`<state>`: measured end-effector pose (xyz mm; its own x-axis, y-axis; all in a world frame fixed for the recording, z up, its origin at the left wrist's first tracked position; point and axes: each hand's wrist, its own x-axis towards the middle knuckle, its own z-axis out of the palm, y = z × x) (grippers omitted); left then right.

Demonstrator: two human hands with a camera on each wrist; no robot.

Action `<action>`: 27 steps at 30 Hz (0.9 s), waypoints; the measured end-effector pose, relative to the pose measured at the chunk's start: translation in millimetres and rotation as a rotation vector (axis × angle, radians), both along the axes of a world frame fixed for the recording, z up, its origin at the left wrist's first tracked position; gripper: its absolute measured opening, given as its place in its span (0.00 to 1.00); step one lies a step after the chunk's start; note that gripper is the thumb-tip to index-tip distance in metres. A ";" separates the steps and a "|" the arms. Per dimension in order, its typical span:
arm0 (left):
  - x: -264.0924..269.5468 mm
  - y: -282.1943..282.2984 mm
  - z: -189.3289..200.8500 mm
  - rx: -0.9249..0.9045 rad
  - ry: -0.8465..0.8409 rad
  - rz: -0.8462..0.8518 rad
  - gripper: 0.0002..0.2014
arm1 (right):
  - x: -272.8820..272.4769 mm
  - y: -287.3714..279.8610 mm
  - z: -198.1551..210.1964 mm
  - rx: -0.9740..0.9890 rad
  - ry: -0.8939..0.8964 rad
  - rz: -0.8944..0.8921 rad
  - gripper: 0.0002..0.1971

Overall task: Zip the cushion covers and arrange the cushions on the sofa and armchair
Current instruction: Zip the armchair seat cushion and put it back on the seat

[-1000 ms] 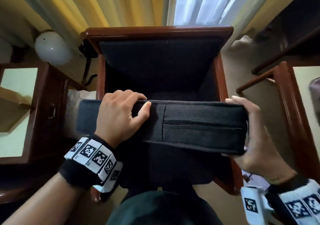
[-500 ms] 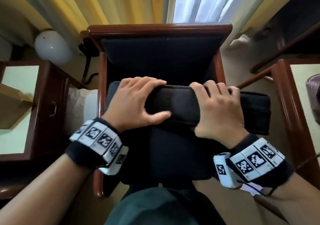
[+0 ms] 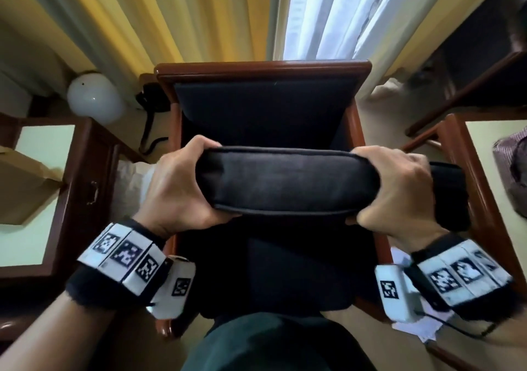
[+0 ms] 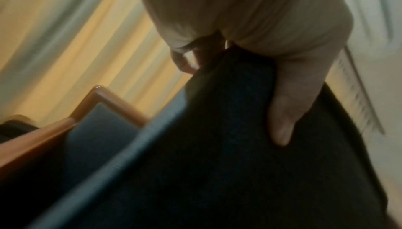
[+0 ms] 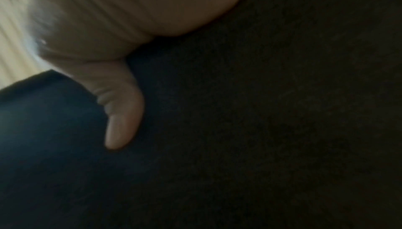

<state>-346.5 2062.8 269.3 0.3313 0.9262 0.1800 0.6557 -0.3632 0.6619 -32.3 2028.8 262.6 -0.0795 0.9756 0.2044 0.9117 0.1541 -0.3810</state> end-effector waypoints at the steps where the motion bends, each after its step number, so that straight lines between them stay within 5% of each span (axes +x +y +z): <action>1: 2.8 -1.4 17.8 0.033 -0.056 0.003 0.42 | 3.3 -0.2 6.3 0.012 0.082 0.006 0.40; 4: 11.3 0.7 51.2 0.031 -0.206 0.014 0.44 | 12.0 2.9 14.8 0.020 0.228 0.050 0.44; 7: 27.9 -2.1 30.6 -0.088 -0.270 0.115 0.46 | 2.5 4.3 9.7 -0.049 0.197 0.088 0.47; 11: 54.1 -21.2 -10.1 -0.185 -0.331 0.127 0.44 | -44.2 4.0 -6.5 -0.177 -0.104 0.205 0.60; 14: 47.1 -19.5 -18.2 -0.171 -0.410 0.107 0.48 | -58.5 13.1 -11.3 -0.115 -0.167 0.177 0.57; 18: 14.3 -16.3 -48.5 -0.230 -0.341 0.020 0.55 | -63.4 18.3 -15.0 -0.074 -0.114 0.151 0.52; 22: 2.2 -16.9 -80.8 -0.413 -0.164 0.105 0.61 | -57.8 14.7 -19.4 -0.048 -0.047 0.120 0.50; 27: 29.9 -0.8 -61.9 -0.273 -0.046 0.107 0.51 | -39.0 21.1 -6.8 0.012 0.138 0.062 0.50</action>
<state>-316.6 2062.1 207.4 0.2259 0.9718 -0.0680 0.6475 -0.0977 0.7558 -71.3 2050.0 255.8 -0.1096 0.9672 0.2292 0.8397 0.2135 -0.4994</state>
